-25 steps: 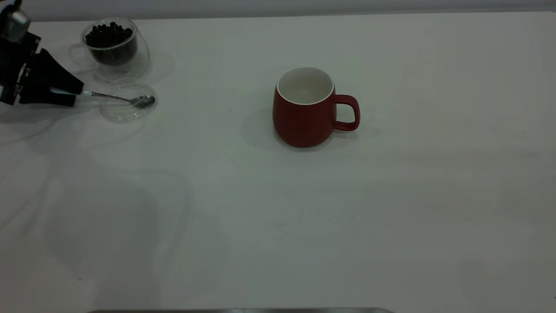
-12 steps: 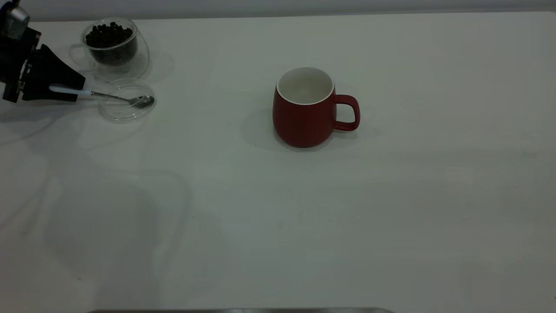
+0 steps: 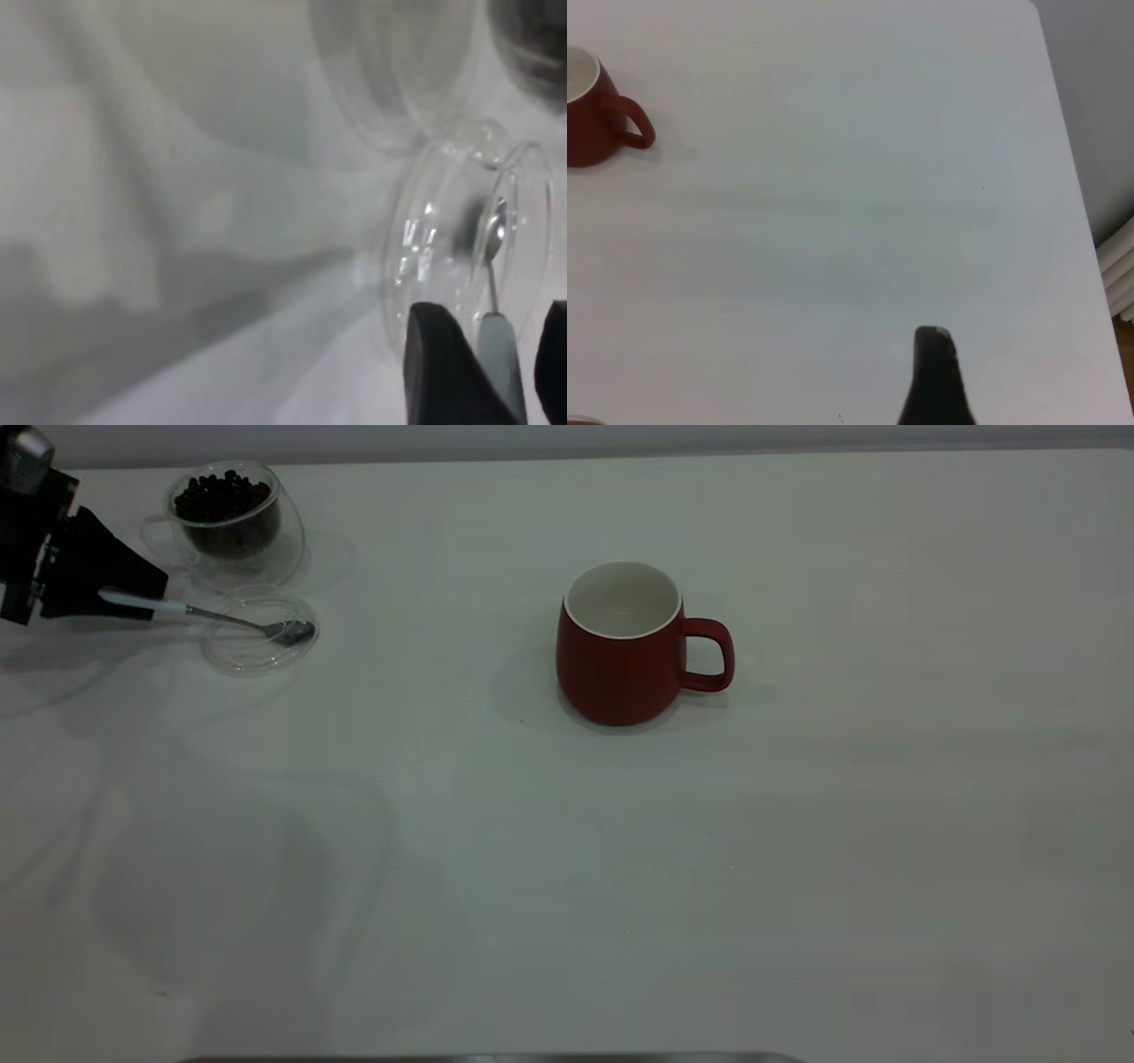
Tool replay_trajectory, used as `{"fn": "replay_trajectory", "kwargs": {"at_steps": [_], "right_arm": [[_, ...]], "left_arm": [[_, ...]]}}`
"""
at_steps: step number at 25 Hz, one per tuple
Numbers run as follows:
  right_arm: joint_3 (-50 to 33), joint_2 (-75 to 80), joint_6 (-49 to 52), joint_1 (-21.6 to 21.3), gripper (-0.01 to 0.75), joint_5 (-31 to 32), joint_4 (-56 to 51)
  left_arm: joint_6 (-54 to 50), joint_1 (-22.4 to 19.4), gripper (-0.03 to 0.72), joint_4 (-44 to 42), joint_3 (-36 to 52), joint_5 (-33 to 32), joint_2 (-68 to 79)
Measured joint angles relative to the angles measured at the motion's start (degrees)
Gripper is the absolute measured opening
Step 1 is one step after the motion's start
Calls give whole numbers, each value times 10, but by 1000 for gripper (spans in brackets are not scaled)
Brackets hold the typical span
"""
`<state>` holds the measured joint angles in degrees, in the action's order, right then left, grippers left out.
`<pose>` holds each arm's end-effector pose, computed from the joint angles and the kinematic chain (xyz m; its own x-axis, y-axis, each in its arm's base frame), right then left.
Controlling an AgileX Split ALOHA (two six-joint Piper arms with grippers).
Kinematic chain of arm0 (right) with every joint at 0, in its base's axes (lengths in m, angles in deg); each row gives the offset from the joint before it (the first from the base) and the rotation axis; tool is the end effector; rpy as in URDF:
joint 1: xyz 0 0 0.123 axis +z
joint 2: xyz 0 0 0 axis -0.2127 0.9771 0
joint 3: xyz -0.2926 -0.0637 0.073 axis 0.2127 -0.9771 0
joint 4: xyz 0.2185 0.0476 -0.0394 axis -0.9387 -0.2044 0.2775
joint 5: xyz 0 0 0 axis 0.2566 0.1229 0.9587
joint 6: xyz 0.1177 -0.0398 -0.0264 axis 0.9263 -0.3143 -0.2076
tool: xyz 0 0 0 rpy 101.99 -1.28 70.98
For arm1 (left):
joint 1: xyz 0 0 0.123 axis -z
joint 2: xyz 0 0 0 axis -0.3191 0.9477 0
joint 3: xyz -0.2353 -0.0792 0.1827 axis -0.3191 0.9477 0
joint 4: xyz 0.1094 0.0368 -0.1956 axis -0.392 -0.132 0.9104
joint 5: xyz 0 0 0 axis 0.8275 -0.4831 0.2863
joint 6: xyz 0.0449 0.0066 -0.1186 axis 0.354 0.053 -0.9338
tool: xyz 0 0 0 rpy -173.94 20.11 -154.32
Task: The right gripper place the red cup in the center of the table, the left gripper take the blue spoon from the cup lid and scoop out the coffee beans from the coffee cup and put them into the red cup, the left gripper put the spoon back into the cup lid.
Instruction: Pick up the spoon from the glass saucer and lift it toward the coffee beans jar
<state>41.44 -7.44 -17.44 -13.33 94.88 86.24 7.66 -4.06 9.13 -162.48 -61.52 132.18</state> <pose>-0.0217 0.0004 0.2322 -0.5259 -0.0717 -0.8475 -0.0246 0.9973 -0.0691 0.4979 0.1070 -0.0127 -0.9582 -0.1837 -0.2192 0.0230 0.7145 -0.6992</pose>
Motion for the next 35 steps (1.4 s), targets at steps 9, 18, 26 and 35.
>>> {"fn": "replay_trajectory", "kwargs": {"at_steps": [9,18,26,35], "right_arm": [[0,0,0,0,590,0,0],[0,0,0,0,590,0,0],[0,0,0,0,590,0,0],[0,0,0,0,590,0,0]], "left_arm": [[-23,0,224,1,0,0,-4],[-29,0,219,2,0,0,-17],[-48,0,217,2,0,0,-37],[-70,2,217,-7,0,0,-37]]}}
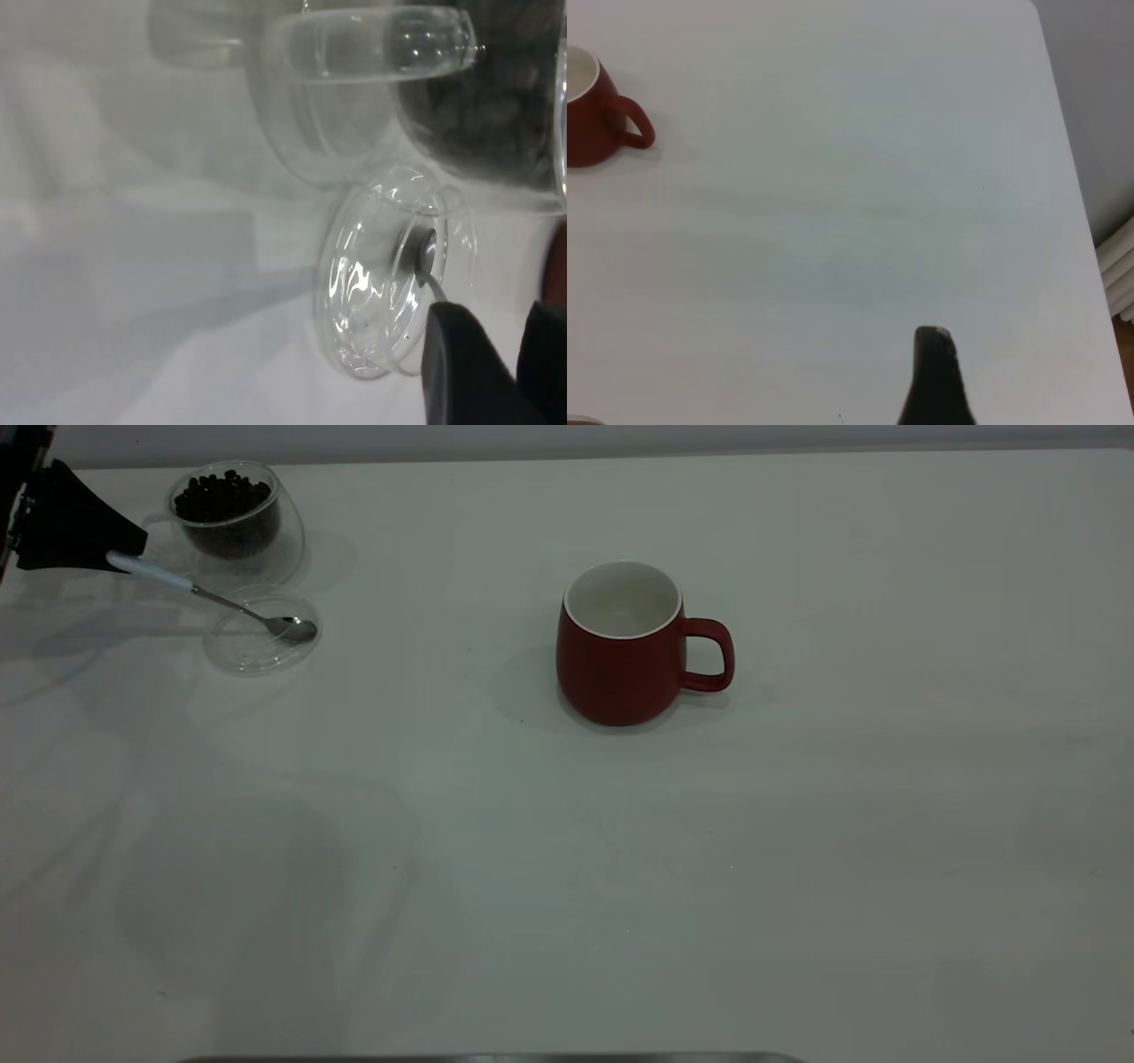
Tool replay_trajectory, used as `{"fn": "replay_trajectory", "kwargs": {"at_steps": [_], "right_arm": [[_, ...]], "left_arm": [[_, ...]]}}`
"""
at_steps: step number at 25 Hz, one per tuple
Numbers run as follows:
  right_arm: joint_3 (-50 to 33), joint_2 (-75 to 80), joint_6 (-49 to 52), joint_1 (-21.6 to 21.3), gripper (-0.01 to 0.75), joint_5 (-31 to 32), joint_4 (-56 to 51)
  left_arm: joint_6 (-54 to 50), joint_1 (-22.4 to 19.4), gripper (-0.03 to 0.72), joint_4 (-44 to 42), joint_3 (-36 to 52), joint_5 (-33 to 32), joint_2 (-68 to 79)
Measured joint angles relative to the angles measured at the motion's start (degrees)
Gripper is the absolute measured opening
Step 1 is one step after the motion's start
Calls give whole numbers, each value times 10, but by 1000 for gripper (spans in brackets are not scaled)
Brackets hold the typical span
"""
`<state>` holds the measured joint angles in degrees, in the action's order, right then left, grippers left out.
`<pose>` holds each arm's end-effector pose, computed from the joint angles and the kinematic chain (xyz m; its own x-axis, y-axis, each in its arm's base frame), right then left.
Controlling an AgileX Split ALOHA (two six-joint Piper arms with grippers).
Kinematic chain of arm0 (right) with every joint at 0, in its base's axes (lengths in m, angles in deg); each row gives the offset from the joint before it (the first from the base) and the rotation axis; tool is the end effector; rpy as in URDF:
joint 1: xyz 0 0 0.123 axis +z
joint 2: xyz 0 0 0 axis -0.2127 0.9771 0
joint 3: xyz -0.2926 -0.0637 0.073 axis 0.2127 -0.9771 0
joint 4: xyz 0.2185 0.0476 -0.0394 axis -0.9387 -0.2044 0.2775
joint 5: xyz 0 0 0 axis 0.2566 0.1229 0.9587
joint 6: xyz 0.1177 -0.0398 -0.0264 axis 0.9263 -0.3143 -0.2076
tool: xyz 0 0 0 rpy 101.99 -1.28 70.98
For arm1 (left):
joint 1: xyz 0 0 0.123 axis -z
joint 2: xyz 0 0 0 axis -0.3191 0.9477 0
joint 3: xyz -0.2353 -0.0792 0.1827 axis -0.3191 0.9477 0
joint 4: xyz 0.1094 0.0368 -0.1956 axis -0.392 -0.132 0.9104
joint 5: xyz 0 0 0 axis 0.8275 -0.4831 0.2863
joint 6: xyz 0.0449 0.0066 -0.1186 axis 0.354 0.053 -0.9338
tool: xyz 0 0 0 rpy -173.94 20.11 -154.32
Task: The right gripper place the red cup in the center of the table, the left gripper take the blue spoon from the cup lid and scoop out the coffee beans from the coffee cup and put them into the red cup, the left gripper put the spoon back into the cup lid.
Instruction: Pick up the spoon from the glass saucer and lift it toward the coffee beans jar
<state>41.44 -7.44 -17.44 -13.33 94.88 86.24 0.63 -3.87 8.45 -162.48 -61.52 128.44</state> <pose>-0.0217 0.0004 0.2322 -0.5259 -0.0717 -0.8475 -0.0246 0.9973 -0.0691 0.5046 0.1089 0.0193 -0.9472 -0.2548 -0.1947 -0.0474 0.7117 -0.7009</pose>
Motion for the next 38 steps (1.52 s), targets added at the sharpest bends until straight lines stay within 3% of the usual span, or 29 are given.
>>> {"fn": "replay_trajectory", "kwargs": {"at_steps": [12,30,38], "right_arm": [[0,0,0,0,590,0,0],[0,0,0,0,590,0,0],[0,0,0,0,590,0,0]], "left_arm": [[-5,29,231,-31,0,0,0],[-5,52,249,-10,0,0,2],[-8,59,148,-7,0,0,2]]}}
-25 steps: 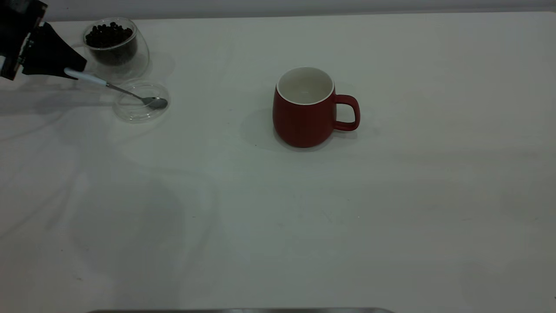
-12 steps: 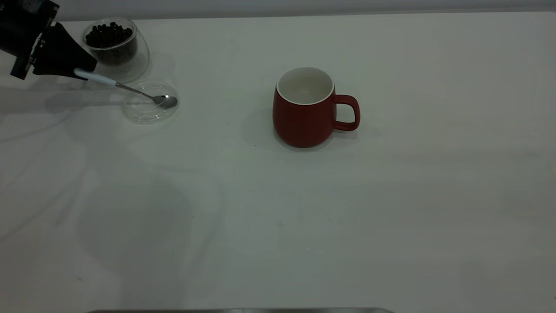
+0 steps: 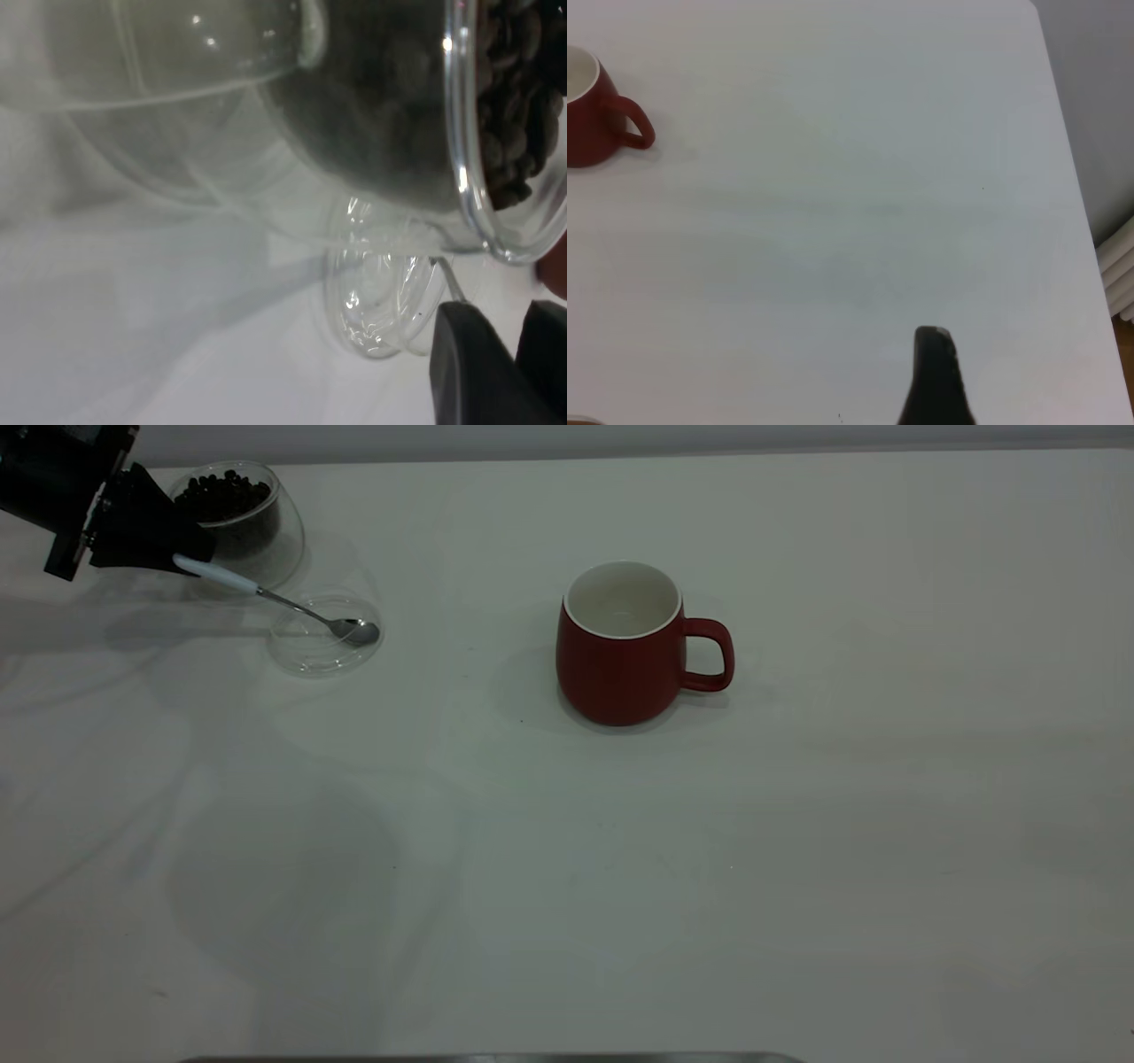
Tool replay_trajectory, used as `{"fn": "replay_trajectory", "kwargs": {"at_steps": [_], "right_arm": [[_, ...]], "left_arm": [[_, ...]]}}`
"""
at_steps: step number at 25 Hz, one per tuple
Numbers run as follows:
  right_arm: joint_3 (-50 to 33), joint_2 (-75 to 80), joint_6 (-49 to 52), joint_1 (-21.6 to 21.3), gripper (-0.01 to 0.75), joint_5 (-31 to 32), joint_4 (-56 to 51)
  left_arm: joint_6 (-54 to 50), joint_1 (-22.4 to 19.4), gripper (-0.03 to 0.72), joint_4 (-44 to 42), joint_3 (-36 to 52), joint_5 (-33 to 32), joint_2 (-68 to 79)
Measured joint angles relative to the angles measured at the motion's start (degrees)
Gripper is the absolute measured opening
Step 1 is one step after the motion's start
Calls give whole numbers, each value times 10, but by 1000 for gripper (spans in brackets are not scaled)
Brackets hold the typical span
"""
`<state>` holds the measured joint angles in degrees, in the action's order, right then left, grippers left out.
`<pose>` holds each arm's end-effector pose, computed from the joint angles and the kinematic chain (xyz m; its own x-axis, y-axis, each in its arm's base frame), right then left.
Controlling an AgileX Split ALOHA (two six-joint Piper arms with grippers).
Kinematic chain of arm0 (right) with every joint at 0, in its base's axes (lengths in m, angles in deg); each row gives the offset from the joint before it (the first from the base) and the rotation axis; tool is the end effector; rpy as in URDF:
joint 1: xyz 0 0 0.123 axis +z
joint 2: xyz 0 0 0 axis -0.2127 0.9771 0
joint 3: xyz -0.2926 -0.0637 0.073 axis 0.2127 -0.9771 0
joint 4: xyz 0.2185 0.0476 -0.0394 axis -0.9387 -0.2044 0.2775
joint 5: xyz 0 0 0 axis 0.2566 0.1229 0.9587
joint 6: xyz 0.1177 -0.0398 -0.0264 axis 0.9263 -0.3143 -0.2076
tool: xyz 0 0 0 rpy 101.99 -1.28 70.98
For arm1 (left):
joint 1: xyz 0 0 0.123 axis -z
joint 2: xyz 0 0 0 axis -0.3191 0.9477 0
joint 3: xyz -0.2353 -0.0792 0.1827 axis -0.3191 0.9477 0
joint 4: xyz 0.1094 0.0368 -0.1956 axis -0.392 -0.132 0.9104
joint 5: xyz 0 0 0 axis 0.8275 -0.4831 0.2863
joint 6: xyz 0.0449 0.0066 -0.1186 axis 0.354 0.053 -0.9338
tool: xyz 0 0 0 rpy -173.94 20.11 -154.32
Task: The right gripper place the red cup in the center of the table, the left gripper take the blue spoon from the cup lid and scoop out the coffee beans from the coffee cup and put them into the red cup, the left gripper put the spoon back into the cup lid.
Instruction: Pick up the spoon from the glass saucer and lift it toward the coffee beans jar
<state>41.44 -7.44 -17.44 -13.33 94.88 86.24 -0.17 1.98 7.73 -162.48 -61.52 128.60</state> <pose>-0.0217 0.0004 0.2322 -0.5259 -0.0717 -0.8475 -0.0246 0.9973 -0.0691 0.5119 0.0575 0.0169 -0.9706 -0.1587 -0.1808 0.0126 0.7171 -0.6969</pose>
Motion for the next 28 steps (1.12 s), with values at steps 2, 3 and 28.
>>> {"fn": "replay_trajectory", "kwargs": {"at_steps": [2,3,28], "right_arm": [[0,0,-1,0,590,0,0],[0,0,-1,0,590,0,0],[0,0,0,0,590,0,0]], "left_arm": [[-5,0,132,5,0,0,0],[-6,0,129,6,0,0,0],[-27,-9,122,12,0,0,-22]]}}
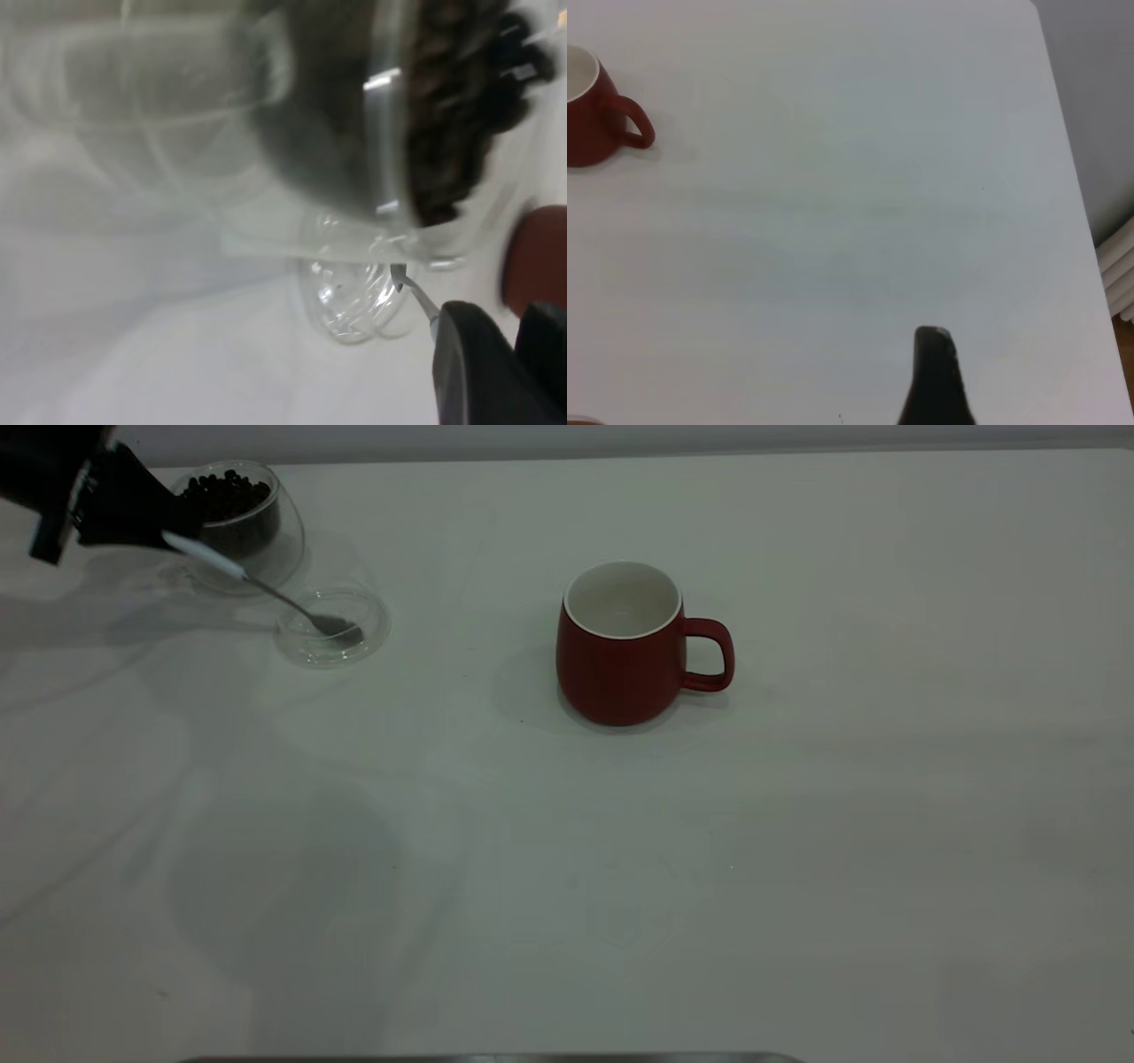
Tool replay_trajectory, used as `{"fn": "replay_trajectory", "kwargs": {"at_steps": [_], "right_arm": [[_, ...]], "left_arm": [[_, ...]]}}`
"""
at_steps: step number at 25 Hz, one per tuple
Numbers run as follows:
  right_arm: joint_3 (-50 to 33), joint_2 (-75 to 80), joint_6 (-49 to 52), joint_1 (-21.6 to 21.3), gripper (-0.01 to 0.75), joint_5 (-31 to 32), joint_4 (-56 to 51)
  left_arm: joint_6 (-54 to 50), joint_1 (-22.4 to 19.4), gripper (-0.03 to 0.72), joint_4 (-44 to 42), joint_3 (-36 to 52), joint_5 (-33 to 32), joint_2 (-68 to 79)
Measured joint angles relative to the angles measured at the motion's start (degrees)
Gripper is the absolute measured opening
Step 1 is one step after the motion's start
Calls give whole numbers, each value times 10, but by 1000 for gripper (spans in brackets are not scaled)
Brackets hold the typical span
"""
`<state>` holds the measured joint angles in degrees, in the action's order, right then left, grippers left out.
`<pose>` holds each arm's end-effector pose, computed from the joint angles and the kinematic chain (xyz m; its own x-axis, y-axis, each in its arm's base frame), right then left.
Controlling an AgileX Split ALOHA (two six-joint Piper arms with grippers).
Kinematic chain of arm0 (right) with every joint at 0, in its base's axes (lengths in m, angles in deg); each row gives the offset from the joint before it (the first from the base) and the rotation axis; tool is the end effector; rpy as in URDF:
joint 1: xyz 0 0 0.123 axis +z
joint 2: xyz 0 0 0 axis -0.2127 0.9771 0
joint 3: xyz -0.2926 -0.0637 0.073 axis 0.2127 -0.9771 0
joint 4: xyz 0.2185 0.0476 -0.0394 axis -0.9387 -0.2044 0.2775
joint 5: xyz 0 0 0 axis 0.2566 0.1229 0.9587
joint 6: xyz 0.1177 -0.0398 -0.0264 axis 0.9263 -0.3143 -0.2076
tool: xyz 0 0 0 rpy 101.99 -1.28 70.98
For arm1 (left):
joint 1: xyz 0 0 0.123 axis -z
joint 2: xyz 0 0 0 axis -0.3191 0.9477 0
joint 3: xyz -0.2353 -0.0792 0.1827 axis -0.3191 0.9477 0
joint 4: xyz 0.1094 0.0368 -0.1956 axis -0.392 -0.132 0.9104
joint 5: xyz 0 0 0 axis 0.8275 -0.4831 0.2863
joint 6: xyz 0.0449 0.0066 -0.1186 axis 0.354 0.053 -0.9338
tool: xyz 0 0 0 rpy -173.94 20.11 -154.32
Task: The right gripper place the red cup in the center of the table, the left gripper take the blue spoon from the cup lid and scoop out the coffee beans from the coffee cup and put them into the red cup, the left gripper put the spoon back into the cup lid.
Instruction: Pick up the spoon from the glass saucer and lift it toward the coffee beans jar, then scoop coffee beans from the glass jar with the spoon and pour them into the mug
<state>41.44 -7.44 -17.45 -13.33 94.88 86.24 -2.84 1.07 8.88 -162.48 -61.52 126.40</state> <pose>-0.0217 0.0004 0.2322 -0.5259 -0.0719 -0.8475 -0.0247 0.9973 -0.0693 0.5158 0.0657 0.0381 -0.9578 -0.2180 -0.1874 -0.0216 0.7045 -0.7094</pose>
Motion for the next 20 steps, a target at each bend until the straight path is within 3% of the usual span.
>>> {"fn": "replay_trajectory", "kwargs": {"at_steps": [20], "right_arm": [[0,0,0,0,590,0,0]], "left_arm": [[-48,-1,119,-17,0,0,-65]]}}
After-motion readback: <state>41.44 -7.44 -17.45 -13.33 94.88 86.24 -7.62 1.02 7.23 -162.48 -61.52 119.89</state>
